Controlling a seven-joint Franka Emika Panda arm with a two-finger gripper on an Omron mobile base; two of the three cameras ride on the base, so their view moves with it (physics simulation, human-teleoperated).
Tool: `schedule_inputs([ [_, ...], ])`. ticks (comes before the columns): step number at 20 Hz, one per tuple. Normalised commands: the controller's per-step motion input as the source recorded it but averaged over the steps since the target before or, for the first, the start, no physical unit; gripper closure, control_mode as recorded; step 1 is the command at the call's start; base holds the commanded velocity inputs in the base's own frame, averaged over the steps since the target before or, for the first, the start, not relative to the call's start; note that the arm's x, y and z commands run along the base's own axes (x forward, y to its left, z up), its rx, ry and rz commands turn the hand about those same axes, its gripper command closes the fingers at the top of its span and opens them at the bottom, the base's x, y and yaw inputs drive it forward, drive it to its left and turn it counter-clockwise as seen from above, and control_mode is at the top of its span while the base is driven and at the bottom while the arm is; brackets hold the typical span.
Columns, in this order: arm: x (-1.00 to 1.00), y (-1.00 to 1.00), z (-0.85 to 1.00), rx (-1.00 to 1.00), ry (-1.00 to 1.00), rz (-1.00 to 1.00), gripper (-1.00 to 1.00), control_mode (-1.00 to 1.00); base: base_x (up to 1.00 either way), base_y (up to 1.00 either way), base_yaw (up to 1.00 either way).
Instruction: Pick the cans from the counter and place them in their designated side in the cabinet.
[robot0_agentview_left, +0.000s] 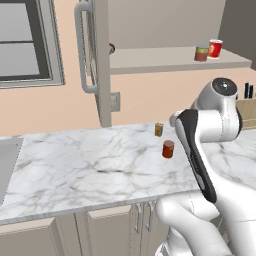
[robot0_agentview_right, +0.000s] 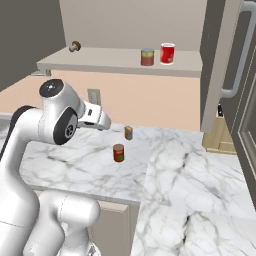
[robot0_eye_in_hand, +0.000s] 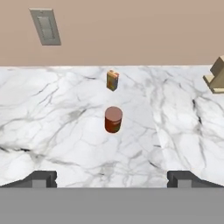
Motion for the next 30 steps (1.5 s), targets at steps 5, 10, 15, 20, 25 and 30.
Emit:
schedule_inputs([
  [5,0.15,0.0,-0.25,0.02,0.0,0.0,-1.0,-1.0,0.0,0.0,0.0],
  [10,0.16,0.0,-0.2,0.02,0.01,0.0,-1.0,-1.0,0.0,0.0,0.0],
  [15,0.12,-0.08,0.0,0.0,0.09,0.0,-1.0,-1.0,0.0,0.0,0.0],
  [20,0.1,-0.08,0.0,0.01,0.06,0.0,-1.0,-1.0,0.0,0.0,0.0],
  [25,0.12,-0.01,-0.1,0.04,0.0,0.01,-1.0,-1.0,0.0,0.0,0.0],
  [30,0.18,0.0,-0.12,0.02,0.0,0.01,-1.0,-1.0,0.0,0.0,0.0],
])
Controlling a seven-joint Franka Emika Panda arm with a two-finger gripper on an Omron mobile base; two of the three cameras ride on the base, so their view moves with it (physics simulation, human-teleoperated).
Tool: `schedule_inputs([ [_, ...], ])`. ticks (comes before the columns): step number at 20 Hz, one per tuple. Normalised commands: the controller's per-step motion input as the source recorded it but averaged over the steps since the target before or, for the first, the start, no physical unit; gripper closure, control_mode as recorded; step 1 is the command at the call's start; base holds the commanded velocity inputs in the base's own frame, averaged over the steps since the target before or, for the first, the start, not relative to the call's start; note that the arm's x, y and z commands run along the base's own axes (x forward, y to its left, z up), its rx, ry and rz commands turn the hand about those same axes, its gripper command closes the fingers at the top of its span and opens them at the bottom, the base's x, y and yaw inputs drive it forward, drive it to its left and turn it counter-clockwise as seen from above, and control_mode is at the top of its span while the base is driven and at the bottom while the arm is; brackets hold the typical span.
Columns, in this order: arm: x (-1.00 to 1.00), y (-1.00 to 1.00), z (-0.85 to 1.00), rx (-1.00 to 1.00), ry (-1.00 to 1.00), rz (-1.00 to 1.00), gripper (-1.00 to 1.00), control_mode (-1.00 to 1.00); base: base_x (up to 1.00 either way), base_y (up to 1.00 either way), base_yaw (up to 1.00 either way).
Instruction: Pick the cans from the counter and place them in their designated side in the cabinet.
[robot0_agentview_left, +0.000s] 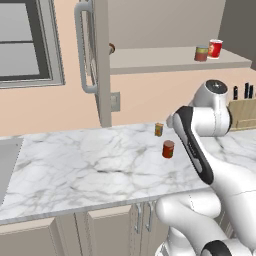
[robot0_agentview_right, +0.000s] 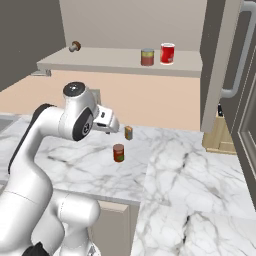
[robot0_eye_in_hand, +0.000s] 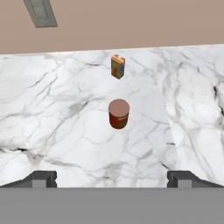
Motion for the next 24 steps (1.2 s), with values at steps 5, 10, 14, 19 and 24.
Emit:
schedule_inputs([
  [5,0.18,-0.01,-0.06,0.0,0.0,0.0,-1.0,-1.0,0.0,0.0,0.0],
  [10,0.19,0.0,-0.07,0.0,0.0,0.0,-1.0,-1.0,0.0,0.0,0.0],
  [14,0.14,-0.04,-0.14,0.0,0.0,0.0,-1.0,-1.0,0.0,0.0,0.0],
  [19,0.09,-0.04,-0.2,0.0,0.02,0.0,-1.0,-1.0,0.0,0.0,0.0],
  [24,0.14,0.0,-0.15,0.0,0.0,0.0,-1.0,-1.0,0.0,0.0,0.0],
])
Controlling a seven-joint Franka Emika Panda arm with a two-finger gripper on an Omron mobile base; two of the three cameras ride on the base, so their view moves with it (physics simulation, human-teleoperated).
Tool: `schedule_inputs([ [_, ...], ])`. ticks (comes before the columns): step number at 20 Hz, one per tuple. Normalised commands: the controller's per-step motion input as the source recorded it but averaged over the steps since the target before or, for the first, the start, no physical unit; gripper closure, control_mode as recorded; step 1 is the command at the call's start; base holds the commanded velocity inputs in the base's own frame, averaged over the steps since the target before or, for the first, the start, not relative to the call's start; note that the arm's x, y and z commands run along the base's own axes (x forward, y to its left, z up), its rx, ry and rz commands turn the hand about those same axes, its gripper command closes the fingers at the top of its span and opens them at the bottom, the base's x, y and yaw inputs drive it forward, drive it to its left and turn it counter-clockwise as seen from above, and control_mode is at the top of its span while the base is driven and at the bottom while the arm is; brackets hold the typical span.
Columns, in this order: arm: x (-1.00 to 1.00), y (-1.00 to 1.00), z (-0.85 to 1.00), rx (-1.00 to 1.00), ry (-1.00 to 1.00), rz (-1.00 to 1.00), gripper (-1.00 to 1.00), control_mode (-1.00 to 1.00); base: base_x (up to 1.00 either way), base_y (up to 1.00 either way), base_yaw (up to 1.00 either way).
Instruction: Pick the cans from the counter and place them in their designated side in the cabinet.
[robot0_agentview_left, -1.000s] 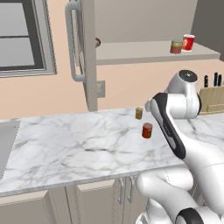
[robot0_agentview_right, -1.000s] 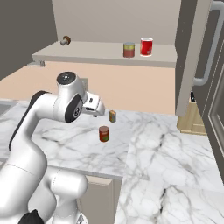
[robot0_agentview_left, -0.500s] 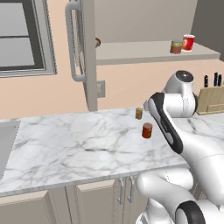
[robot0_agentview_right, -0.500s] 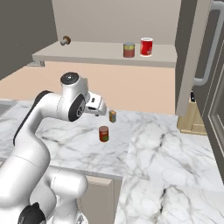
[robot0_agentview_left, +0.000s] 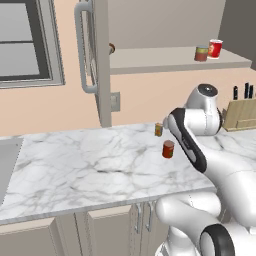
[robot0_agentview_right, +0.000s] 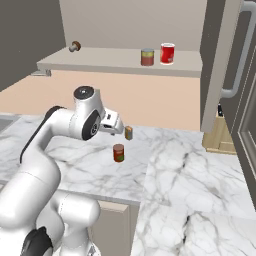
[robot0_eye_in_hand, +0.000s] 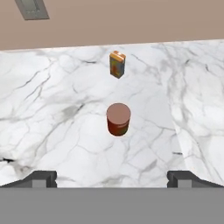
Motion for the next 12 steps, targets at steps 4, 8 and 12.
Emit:
schedule_inputs([
  [4,0.2,-0.01,-0.12,0.0,0.0,0.01,-1.0,-1.0,0.0,0.0,0.0],
  [8,0.16,-0.03,-0.09,0.0,0.03,0.01,-1.0,-1.0,0.0,0.0,0.0],
  [12,0.09,-0.09,-0.07,0.0,0.11,0.0,-1.0,-1.0,0.0,0.0,0.0],
])
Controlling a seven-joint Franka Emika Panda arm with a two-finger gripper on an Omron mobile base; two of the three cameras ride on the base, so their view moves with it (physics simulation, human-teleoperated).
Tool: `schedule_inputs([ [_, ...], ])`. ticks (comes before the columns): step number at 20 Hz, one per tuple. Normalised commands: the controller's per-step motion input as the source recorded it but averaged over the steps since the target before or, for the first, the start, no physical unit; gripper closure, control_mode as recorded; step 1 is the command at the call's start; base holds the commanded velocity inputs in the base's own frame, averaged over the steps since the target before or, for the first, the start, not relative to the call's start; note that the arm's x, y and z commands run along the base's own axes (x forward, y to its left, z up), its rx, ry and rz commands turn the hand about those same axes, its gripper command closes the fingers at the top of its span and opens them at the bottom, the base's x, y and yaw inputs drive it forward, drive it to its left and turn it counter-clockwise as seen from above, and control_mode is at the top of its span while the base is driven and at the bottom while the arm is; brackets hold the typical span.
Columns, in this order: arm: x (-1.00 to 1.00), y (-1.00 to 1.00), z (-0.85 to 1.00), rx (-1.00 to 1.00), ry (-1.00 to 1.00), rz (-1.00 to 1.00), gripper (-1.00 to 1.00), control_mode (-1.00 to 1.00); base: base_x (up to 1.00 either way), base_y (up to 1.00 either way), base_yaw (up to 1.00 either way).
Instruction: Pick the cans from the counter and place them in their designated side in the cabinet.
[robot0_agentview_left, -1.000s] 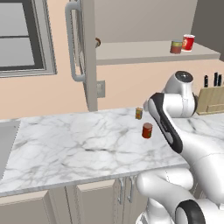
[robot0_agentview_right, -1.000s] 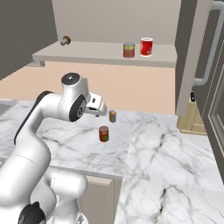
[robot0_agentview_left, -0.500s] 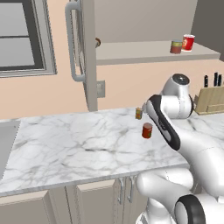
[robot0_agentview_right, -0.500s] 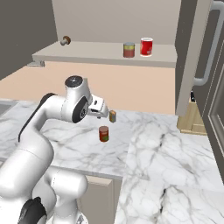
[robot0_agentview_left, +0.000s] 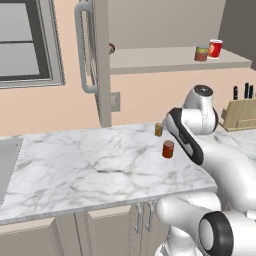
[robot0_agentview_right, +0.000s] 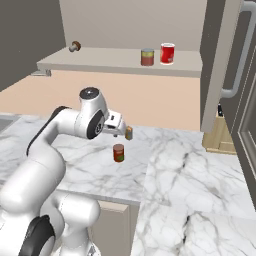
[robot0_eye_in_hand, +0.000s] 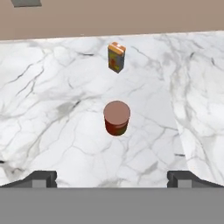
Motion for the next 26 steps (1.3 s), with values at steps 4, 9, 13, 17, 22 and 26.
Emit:
schedule_inputs([
  [4,0.1,0.0,-0.08,0.0,0.08,0.0,-1.0,-1.0,0.0,0.0,0.0],
  [9,0.12,0.0,-0.14,0.0,0.0,0.01,-1.0,-1.0,0.0,0.0,0.0],
  [13,0.18,0.0,-0.17,0.0,0.0,0.01,-1.0,-1.0,0.0,0.0,0.0],
  [17,0.19,0.0,-0.15,0.0,0.0,0.01,-1.0,-1.0,0.0,0.0,0.0],
  [22,0.15,-0.01,-0.14,0.0,0.0,0.01,-1.0,-1.0,0.0,0.0,0.0],
  [26,0.12,-0.02,-0.16,0.0,0.0,0.01,-1.0,-1.0,0.0,0.0,0.0],
])
